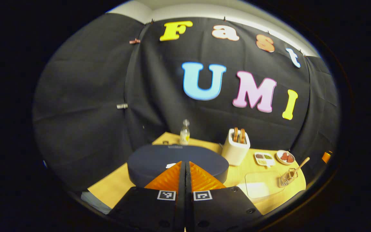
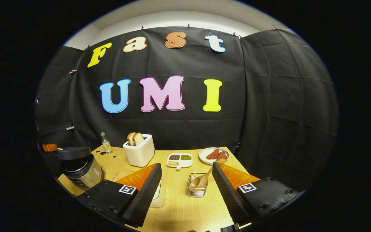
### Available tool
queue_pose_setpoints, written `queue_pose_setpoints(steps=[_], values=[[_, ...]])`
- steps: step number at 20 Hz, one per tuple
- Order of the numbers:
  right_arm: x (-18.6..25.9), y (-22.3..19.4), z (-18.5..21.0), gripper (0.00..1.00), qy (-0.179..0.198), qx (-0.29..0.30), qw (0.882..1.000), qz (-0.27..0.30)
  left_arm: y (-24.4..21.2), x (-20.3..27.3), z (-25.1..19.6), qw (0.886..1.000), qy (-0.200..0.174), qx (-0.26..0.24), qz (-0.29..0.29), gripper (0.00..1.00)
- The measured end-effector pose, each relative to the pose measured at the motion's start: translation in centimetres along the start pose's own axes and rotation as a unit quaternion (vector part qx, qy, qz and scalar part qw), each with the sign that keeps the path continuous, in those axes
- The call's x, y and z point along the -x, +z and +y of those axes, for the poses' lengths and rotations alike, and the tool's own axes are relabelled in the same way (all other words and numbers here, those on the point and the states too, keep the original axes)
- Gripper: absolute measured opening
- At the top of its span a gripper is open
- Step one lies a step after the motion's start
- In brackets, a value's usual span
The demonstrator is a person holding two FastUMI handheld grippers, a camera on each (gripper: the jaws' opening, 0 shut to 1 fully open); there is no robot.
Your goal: Close the left gripper, press the button to open the rice cooker; take a wooden spoon from the chopstick holder with the right hand, scoop a spoonful of rice and pour it into the rice cooker, then put the wooden spoon back into the chopstick holder.
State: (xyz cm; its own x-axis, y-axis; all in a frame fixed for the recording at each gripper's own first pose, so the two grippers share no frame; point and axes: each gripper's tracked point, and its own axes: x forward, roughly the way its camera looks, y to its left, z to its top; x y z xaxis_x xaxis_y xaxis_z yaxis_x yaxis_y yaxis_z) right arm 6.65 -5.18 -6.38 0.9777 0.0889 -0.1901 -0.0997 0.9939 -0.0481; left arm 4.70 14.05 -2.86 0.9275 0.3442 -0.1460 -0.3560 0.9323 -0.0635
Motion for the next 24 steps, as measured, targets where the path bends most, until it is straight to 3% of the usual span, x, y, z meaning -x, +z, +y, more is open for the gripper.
queue_pose_setpoints(steps=[2, 5, 8, 11, 12, 19, 24], values=[[-1.2, 0.3, -0.6, 0.98, 0.000, -0.002, 1.000, -0.001, 1.8, 1.5, -0.7, 0.999, 0.014, -0.005, -0.034, 0.05], [-2.7, 0.5, -1.1, 0.98, 0.003, -0.004, 1.000, -0.001, 1.8, 2.9, -2.2, 0.999, 0.014, -0.001, -0.043, 0.14], [-3.9, -0.2, -1.7, 0.98, 0.007, -0.002, 1.000, 0.008, -0.9, 3.3, -2.9, 1.000, 0.019, 0.019, -0.011, 0.80], [-5.2, -0.8, -2.8, 0.98, 0.004, 0.000, 1.000, 0.015, -2.7, 3.7, -3.9, 0.999, 0.023, 0.043, 0.013, 0.85], [-5.8, -1.1, -3.4, 0.98, 0.000, -0.002, 1.000, 0.019, -3.7, 3.8, -4.4, 0.998, 0.023, 0.045, 0.025, 0.93], [-9.4, -4.0, -8.3, 0.99, -0.026, -0.039, 0.996, 0.069, -7.3, 4.1, -7.7, 0.996, 0.031, 0.050, 0.075, 0.95], [-12.9, -7.6, -9.5, 0.98, -0.018, -0.065, 0.991, 0.113, -7.3, 4.9, -10.4, 0.995, 0.043, 0.020, 0.085, 0.95]])
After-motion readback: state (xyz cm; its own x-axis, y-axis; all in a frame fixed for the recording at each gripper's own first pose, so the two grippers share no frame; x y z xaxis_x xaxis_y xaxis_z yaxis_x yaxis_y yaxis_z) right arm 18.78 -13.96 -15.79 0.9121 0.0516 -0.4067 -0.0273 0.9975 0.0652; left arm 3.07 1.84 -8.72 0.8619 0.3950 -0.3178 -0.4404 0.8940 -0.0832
